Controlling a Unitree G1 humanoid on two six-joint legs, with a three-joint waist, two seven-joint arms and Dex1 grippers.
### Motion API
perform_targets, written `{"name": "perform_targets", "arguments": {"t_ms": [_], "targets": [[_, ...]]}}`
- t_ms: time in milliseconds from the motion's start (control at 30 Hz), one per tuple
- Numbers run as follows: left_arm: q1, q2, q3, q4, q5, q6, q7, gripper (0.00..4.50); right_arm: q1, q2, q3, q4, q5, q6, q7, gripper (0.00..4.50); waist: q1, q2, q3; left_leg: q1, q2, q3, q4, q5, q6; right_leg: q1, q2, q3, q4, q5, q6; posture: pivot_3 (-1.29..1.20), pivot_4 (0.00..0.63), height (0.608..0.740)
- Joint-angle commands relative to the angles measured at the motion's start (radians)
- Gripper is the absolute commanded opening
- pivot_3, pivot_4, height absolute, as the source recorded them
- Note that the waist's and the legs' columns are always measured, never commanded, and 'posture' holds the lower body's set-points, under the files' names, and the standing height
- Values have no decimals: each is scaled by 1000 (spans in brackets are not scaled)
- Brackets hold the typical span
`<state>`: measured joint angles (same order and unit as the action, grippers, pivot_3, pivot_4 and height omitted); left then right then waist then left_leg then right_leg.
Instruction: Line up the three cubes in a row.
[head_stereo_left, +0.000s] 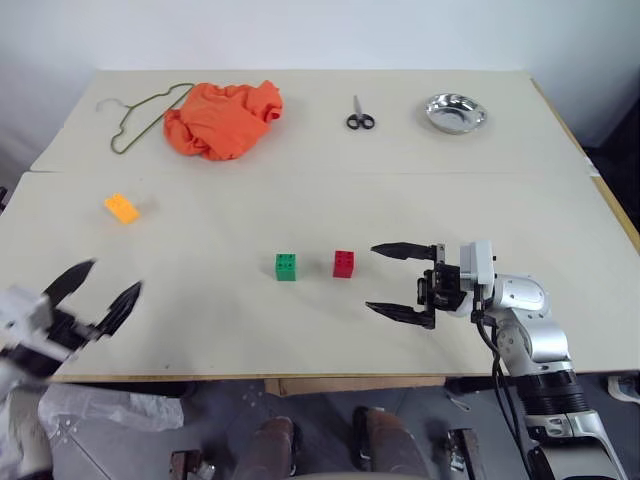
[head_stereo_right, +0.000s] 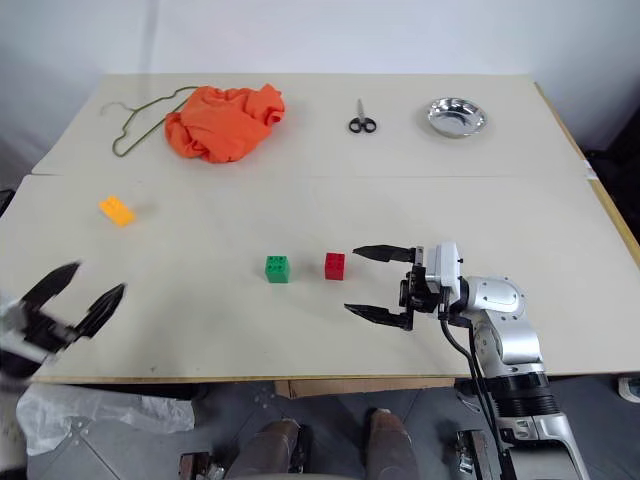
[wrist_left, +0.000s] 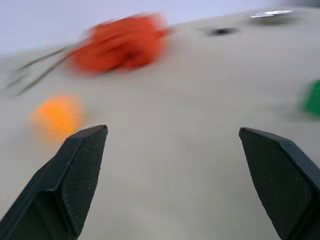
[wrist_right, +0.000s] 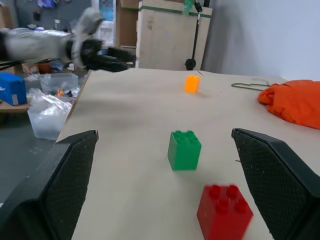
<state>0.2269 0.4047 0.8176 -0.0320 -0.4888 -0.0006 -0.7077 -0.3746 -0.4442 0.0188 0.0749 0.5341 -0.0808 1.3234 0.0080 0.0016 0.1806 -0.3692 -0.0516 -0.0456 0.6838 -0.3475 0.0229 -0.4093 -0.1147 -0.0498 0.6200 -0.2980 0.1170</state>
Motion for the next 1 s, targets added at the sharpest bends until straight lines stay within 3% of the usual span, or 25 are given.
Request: {"name": "perform_targets", "arguments": {"t_ms": [33,167,233,367,467,667,1000], "targets": [[84,-113,121,-110,-36,-37,209,4478,-21,16,2,-10,1,-16,3,4500,12,-1,0,0,0,1,0,0,0,0,0,0,-2,0,0,0,150,740],[126,-192,127,-177,-33,-29,344,4478,-32,20,-5,-1,-14,-35,-12,4500,25,-4,-2,1,-2,0,1,0,0,2,-1,1,-3,0,0,0,150,740],[124,-206,65,-241,-33,13,378,4478,-37,18,-18,10,-23,-44,-29,4500,24,-5,-3,1,-2,0,1,0,0,2,-1,1,-3,0,0,0,150,740],[42,-169,-38,-323,-31,215,536,4478,-37,6,-36,15,-28,-42,-54,4500,19,-5,-3,1,-1,0,1,0,0,1,-1,1,-2,0,0,0,150,740],[-117,-105,-99,-301,12,346,670,4478,-29,-3,-45,6,-28,-33,-68,4500,15,-5,-3,1,-1,0,0,0,0,0,0,2,1,0,0,0,150,740],[-532,-48,-211,0,147,391,876,4478,0,-12,-28,-31,-42,-22,-81,4500,18,-4,-3,1,-3,0,0,1,-1,-1,3,0,3,0,0,0,150,740],[-952,82,-347,621,308,233,914,4478,16,-11,-5,-109,-51,3,-112,4500,1,-5,-3,0,-5,2,0,2,-1,-4,3,-7,6,0,1,0,150,740]]}}
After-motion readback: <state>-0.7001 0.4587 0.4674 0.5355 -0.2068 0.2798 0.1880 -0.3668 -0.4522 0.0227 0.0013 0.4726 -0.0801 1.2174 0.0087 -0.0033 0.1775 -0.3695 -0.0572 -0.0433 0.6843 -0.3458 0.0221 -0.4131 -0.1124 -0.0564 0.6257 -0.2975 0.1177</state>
